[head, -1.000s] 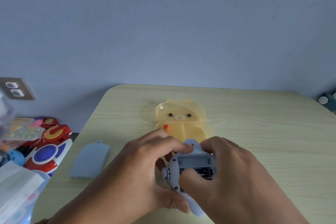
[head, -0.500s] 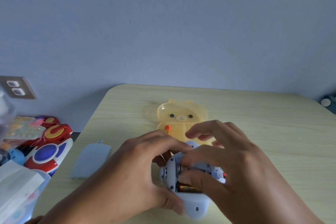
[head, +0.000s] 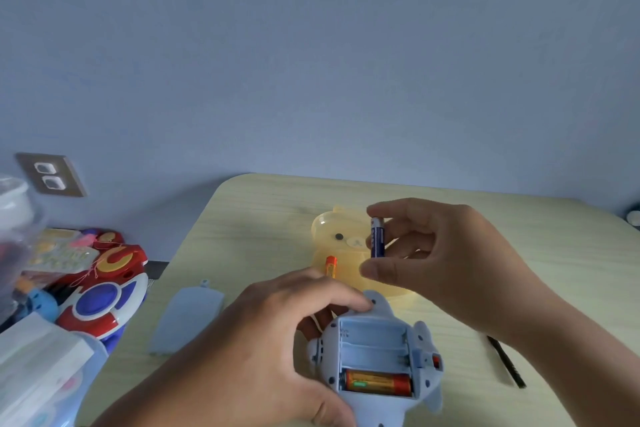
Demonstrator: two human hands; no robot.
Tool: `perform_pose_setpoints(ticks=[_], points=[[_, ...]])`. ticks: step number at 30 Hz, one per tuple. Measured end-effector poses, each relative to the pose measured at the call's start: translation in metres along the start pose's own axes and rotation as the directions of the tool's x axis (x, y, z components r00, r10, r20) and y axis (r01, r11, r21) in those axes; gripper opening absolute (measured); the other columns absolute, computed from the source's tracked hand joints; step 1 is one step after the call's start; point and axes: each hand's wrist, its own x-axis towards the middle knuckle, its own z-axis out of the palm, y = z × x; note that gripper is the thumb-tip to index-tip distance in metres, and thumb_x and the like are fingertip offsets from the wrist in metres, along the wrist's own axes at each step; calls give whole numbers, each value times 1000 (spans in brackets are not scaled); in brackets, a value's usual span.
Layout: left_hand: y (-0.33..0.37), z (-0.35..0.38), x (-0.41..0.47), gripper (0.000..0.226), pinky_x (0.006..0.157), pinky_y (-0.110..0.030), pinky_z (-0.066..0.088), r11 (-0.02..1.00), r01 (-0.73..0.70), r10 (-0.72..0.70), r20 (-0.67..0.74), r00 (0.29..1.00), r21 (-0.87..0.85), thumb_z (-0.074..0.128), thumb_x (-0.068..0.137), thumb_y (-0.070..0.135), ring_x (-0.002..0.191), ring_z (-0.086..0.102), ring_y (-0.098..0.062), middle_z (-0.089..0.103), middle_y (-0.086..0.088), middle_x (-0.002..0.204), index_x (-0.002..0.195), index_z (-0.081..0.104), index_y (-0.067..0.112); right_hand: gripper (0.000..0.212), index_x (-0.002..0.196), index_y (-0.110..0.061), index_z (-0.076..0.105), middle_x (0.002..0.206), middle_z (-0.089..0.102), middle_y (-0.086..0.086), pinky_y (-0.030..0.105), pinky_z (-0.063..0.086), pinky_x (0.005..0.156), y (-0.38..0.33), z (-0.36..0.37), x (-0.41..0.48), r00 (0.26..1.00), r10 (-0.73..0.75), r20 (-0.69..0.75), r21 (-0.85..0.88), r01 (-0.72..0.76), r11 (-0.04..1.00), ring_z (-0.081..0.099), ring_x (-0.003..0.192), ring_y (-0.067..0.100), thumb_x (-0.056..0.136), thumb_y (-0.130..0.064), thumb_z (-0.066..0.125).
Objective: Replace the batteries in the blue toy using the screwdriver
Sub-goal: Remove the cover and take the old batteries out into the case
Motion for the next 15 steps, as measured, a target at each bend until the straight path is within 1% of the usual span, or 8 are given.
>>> perform_pose_setpoints(ticks=[2, 4, 6, 9, 12, 15], points=[[0, 0, 0, 79, 87, -14, 50, 1000, 2, -2, 13, 1000, -4, 95, 53, 53, 110, 60, 8, 57, 35, 119, 122, 56, 60, 62, 119, -39, 66, 86, 74, -20, 16, 59, 72, 3, 4, 6, 1000, -23, 8, -104, 23, 994, 70, 76, -9, 62, -41, 90], [-4, 1, 0, 78, 88, -22, 54, 1000, -19, 19, 7, 1000, 2, 95, 51, 56, 108, 62, 5, 60, 33, 118, 120, 57, 59, 61, 117, -41, 67, 88, 71, -24, 14, 56, 70, 5, 7, 12, 998, -52, 46, -200, 60, 978, 67, 81, -9, 60, -51, 87], [-7, 3, 0, 78, 84, -30, 58, 999, -36, 36, -19, 999, -2, 96, 49, 56, 104, 66, -1, 63, 29, 115, 118, 59, 57, 59, 115, -42, 68, 91, 67, -25, 13, 52, 68, 8, 9, 16, 992, -81, 92, -269, 103, 958, 63, 84, -5, 59, -56, 84], [-10, 3, -1, 77, 83, -30, 58, 999, -31, 31, -28, 999, -18, 96, 48, 54, 102, 67, -2, 65, 27, 114, 117, 60, 55, 60, 116, -43, 68, 91, 61, -23, 14, 48, 67, 12, 12, 21, 986, -105, 129, -308, 141, 941, 59, 80, 1, 60, -58, 83], [-10, 1, -2, 77, 84, -32, 58, 999, -17, 17, -21, 1000, -29, 97, 48, 53, 101, 67, 0, 65, 28, 114, 116, 60, 55, 58, 116, -42, 68, 91, 59, -21, 17, 48, 67, 14, 14, 25, 983, -86, 162, -313, 133, 940, 57, 79, 2, 62, -57, 82], [-10, 1, 0, 77, 83, -34, 58, 999, -4, 4, -10, 1000, -34, 97, 48, 54, 101, 67, -1, 66, 28, 114, 116, 61, 55, 58, 116, -42, 68, 90, 59, -20, 17, 47, 66, 16, 14, 26, 979, -69, 194, -317, 129, 940, 57, 80, 2, 62, -57, 82]])
